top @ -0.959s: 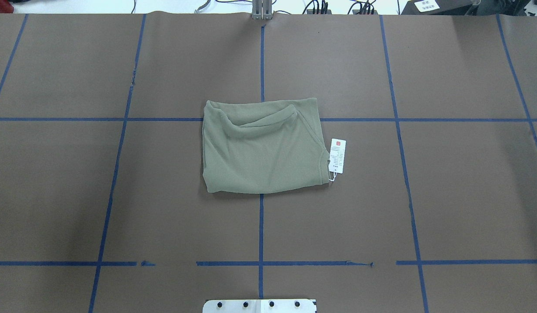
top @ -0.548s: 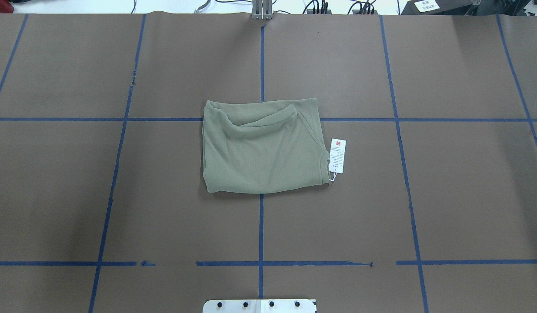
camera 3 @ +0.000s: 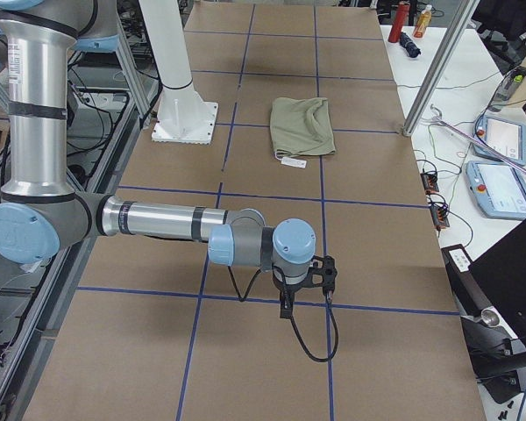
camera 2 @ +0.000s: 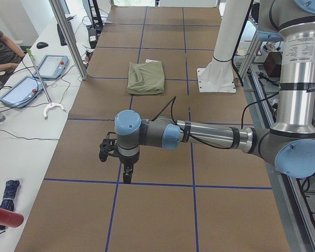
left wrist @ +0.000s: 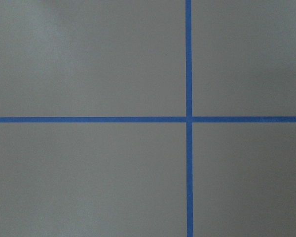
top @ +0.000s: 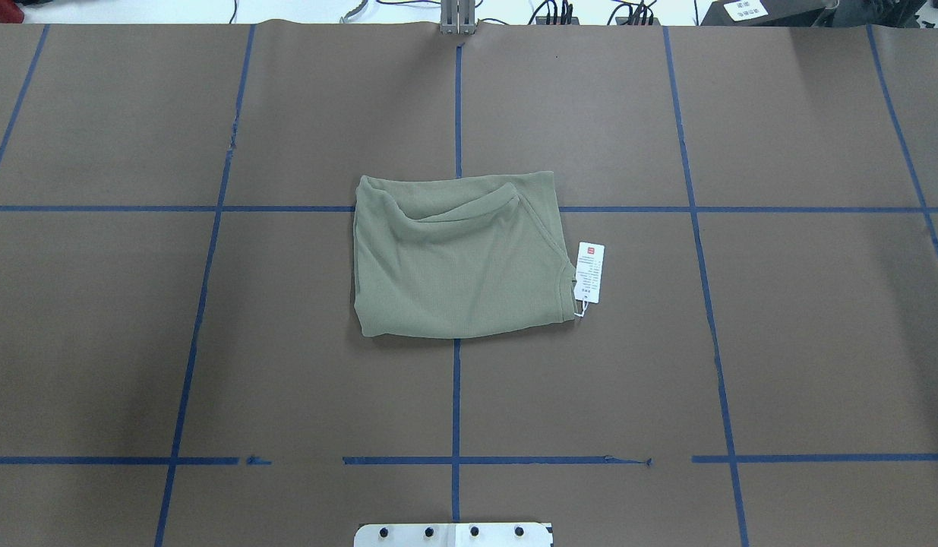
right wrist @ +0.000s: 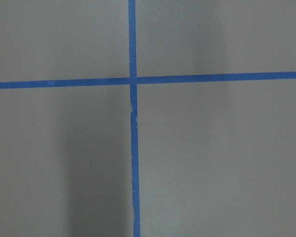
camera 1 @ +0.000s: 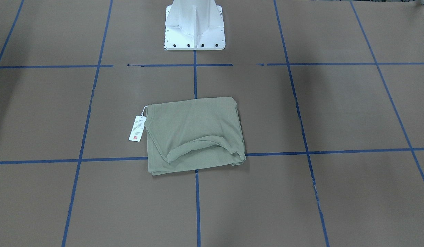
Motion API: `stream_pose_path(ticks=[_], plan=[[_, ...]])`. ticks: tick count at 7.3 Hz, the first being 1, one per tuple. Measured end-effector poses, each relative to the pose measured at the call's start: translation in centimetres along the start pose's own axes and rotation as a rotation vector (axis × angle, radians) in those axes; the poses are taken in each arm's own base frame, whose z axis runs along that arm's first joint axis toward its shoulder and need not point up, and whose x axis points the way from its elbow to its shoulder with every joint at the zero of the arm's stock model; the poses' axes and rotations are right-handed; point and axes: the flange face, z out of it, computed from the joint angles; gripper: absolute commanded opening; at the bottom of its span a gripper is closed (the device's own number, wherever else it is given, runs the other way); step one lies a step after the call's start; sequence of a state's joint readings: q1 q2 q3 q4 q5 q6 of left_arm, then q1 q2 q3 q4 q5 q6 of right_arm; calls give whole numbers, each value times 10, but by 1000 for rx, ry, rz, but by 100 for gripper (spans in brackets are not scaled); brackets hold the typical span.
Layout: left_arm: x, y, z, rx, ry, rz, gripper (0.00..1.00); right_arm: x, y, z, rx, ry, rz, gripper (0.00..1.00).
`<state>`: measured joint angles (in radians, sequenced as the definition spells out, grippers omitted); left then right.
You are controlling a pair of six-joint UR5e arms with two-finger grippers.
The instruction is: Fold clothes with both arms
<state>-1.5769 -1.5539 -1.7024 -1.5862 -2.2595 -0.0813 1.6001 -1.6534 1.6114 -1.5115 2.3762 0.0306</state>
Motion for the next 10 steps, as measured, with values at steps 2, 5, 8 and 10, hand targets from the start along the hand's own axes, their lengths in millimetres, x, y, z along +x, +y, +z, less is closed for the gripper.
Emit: stream_pose_path(ticks=[2,5,8,10], plan=[[0,0,0,0,0,0,100,-2,-2,-2,17,-2,-6,100],[1,-1,-1,2,0,1,100,-15,-16,-13,42,-11,-30,100],[1,0,-1,1,0,1,100,-21,-23,-18,52,-17,-40,100],[1,0,-1,2,0,1,100,-21,-23,-18,52,-19,-41,100]])
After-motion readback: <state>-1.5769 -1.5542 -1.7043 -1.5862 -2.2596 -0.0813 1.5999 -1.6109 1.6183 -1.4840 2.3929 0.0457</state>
